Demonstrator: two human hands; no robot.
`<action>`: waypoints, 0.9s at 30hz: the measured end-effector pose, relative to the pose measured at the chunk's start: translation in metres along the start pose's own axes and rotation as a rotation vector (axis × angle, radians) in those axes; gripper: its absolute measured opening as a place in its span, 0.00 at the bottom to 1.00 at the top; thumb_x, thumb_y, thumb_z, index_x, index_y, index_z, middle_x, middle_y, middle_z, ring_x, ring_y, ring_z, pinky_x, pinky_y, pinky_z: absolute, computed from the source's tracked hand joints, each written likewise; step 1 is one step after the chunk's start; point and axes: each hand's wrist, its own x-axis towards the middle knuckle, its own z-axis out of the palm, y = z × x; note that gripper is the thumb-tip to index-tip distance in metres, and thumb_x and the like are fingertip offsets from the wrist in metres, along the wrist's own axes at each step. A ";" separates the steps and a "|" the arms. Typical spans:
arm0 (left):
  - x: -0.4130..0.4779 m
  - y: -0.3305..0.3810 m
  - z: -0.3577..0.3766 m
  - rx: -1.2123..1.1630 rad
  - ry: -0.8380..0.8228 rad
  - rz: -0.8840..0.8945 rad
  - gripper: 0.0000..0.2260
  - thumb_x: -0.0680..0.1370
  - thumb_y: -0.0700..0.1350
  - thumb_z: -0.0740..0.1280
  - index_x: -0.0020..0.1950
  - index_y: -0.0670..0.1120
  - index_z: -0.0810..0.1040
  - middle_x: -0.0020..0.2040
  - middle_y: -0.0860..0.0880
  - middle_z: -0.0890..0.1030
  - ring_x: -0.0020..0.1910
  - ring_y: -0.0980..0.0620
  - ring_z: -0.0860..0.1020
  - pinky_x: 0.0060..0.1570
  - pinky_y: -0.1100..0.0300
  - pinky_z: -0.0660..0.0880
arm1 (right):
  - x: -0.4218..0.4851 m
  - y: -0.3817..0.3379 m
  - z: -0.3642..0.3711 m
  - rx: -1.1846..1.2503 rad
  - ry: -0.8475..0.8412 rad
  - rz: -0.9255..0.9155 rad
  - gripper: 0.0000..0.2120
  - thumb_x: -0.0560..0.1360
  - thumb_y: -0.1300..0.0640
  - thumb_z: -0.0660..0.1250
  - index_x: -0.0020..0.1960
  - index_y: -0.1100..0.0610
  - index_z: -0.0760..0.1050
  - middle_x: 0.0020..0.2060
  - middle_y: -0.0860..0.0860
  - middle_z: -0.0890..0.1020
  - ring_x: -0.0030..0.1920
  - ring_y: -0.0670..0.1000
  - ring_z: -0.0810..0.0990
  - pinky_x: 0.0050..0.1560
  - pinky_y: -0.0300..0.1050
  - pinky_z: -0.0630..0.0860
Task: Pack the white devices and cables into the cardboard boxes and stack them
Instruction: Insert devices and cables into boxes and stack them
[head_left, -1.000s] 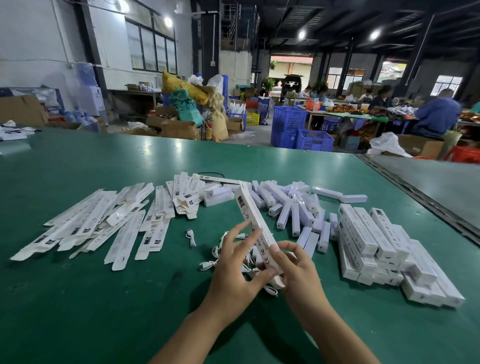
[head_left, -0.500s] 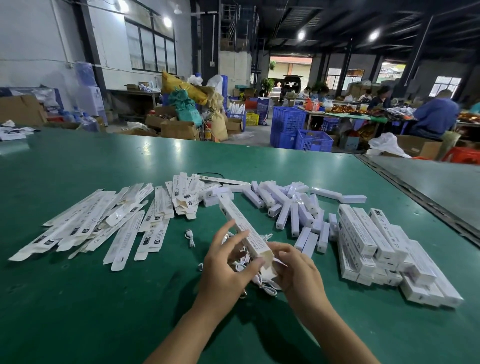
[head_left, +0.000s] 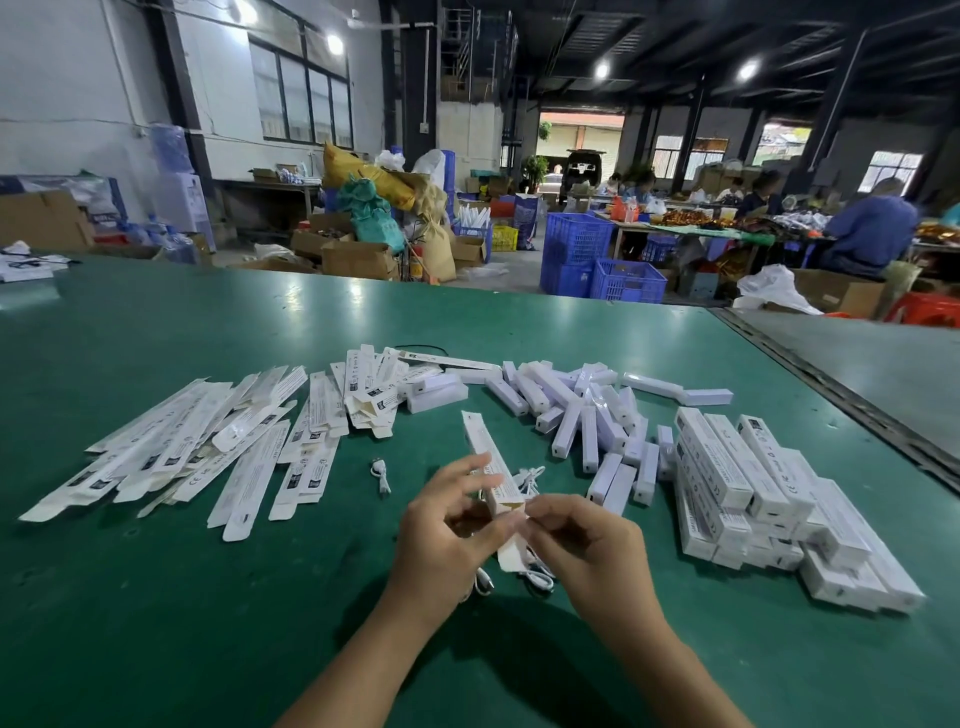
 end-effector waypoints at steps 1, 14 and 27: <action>0.000 0.000 0.000 -0.018 0.003 -0.008 0.14 0.67 0.48 0.80 0.51 0.53 0.84 0.62 0.60 0.81 0.49 0.54 0.85 0.47 0.64 0.79 | 0.000 0.001 -0.002 -0.054 -0.010 -0.072 0.14 0.69 0.69 0.75 0.42 0.49 0.82 0.43 0.43 0.85 0.40 0.44 0.84 0.41 0.38 0.80; -0.001 0.000 0.000 -0.125 -0.003 -0.072 0.10 0.69 0.46 0.75 0.49 0.54 0.87 0.57 0.55 0.85 0.53 0.53 0.84 0.53 0.55 0.81 | 0.002 -0.001 -0.011 -0.158 -0.172 -0.192 0.13 0.72 0.58 0.76 0.54 0.47 0.80 0.54 0.36 0.82 0.52 0.40 0.83 0.49 0.40 0.79; -0.002 0.002 0.000 -0.050 -0.033 -0.020 0.10 0.76 0.43 0.69 0.54 0.53 0.85 0.59 0.57 0.83 0.61 0.58 0.80 0.56 0.63 0.77 | 0.002 0.001 -0.004 -0.279 0.025 -0.388 0.07 0.72 0.64 0.74 0.50 0.58 0.85 0.51 0.47 0.84 0.50 0.40 0.83 0.46 0.38 0.81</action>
